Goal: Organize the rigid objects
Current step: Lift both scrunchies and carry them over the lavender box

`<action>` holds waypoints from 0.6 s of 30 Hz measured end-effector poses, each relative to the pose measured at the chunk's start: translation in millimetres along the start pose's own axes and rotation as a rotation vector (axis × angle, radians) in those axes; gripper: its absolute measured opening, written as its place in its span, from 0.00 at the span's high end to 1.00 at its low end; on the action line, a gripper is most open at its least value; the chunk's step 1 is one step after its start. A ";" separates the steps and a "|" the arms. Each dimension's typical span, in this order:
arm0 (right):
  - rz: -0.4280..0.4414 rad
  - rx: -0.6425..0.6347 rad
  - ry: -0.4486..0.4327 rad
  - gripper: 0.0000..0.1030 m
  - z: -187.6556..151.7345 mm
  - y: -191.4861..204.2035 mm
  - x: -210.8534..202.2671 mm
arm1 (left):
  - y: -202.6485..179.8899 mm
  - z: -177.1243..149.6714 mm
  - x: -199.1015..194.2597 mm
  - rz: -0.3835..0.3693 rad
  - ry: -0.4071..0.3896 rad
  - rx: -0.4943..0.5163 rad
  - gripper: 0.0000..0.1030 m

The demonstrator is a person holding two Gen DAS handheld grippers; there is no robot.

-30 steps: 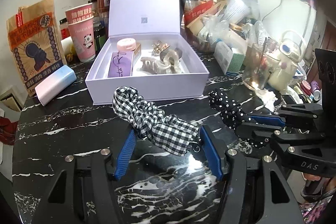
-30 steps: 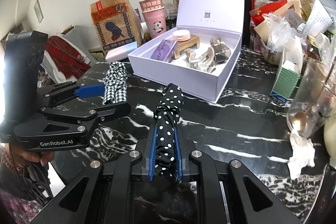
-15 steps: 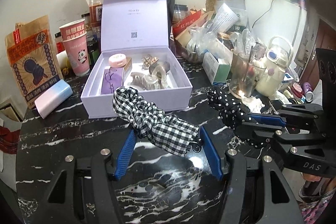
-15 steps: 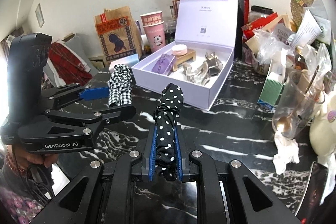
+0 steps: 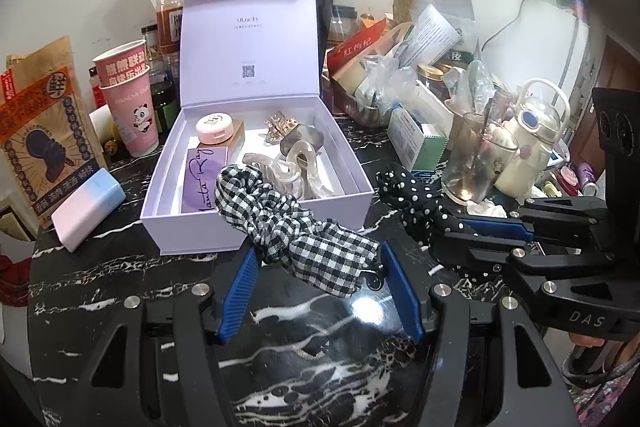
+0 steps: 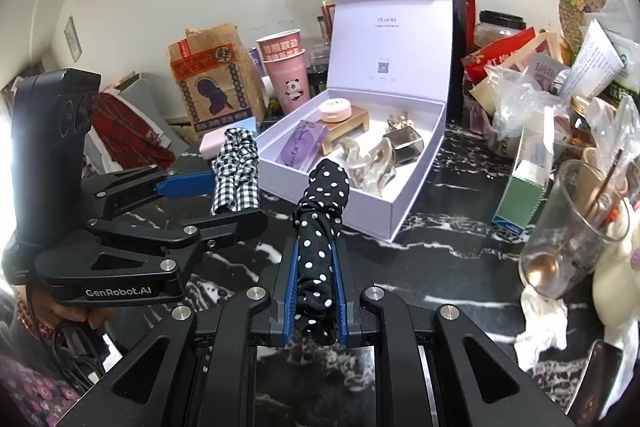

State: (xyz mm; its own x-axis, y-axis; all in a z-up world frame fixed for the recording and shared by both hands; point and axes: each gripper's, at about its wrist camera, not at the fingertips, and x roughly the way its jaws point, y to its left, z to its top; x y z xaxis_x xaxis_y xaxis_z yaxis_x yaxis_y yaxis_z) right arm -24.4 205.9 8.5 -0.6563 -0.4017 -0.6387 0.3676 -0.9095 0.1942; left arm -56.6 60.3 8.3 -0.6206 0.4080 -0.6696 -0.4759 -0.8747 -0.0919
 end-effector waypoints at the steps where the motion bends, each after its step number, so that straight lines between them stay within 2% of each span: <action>1: 0.000 0.002 0.002 0.85 1.4 -1.3 2.0 | 1.1 2.2 2.6 -0.002 0.004 -0.001 0.41; 18: -0.005 0.003 -0.008 0.85 41.6 -22.2 25.9 | 14.1 42.0 24.2 -0.028 -0.010 0.021 0.41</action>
State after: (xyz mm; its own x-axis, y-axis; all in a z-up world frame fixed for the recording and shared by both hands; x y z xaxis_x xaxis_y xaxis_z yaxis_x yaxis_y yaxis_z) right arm -77.0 211.2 18.6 -0.6631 -0.3982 -0.6338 0.3622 -0.9117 0.1938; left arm -104.5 68.8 21.7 -0.6128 0.4351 -0.6596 -0.5065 -0.8570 -0.0947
